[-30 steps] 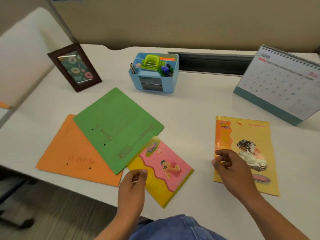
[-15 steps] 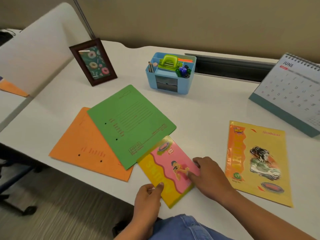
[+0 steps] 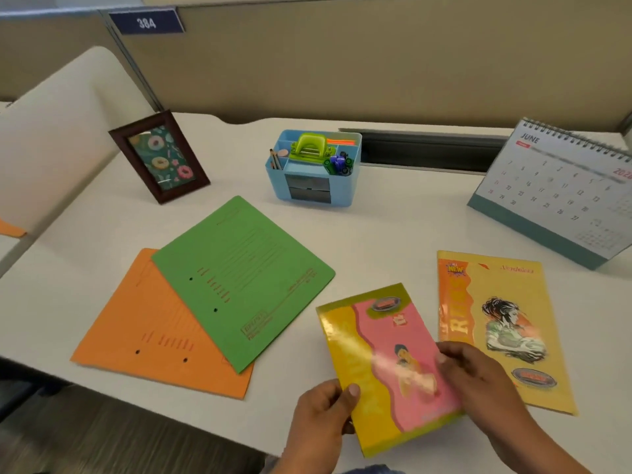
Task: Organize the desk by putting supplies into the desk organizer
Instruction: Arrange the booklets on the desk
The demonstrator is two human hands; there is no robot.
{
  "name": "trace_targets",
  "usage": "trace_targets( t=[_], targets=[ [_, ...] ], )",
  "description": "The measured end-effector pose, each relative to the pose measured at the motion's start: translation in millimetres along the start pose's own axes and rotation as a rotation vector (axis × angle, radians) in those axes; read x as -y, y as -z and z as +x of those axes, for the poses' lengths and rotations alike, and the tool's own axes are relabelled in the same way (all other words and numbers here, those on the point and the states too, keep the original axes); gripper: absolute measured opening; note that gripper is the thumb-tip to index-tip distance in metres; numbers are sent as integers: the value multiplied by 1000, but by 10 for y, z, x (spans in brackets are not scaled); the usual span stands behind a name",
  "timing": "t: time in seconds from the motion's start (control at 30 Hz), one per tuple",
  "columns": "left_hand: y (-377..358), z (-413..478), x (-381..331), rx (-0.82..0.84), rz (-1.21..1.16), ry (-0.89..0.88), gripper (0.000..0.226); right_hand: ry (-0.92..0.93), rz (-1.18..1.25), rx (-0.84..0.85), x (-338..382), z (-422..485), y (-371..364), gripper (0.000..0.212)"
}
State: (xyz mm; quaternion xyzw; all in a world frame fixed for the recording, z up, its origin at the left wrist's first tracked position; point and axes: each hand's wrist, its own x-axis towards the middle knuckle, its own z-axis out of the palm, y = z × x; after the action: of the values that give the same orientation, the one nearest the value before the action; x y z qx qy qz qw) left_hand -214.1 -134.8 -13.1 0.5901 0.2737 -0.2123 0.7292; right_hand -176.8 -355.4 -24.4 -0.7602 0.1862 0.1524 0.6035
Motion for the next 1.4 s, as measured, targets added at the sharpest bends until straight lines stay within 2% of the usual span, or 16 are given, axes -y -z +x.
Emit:
trace_targets(
  t=[0.13,0.23,0.33,0.5,0.63,0.77,0.87,0.97,1.07,1.13,1.4],
  targets=[
    [-321,174,44,106,249,-37,31,-45,174,-161,-52,-108,356,19],
    [-628,385,45,112,465,-111,22,-48,184,-268,-150,-78,636,18],
    [-965,627,-61,150,602,-187,23,-60,144,-350,-272,53,877,17],
    [-1332,860,-188,361,838,-337,43,-67,25,-489,-394,282,1097,17],
    [-1439,915,-205,398,931,-442,59,-42,-139,-541,-361,353,1155,19],
    [-1493,903,-218,370,1170,-479,85,47,-288,-524,-349,344,1164,21],
    [-1487,916,-188,324,1225,-464,83,118,-394,-462,-401,364,1188,32],
    [-1494,944,-158,265,1218,-445,79,123,-486,-360,-495,372,1232,61],
    [-1510,969,-152,248,1192,-442,75,137,-630,-285,-646,373,1288,104],
    [-1512,975,-161,256,1210,-450,74,160,-668,-270,-713,375,1325,116],
    [-1491,974,-174,233,1218,-438,85,223,-690,-268,-657,378,1289,107]
  ],
)
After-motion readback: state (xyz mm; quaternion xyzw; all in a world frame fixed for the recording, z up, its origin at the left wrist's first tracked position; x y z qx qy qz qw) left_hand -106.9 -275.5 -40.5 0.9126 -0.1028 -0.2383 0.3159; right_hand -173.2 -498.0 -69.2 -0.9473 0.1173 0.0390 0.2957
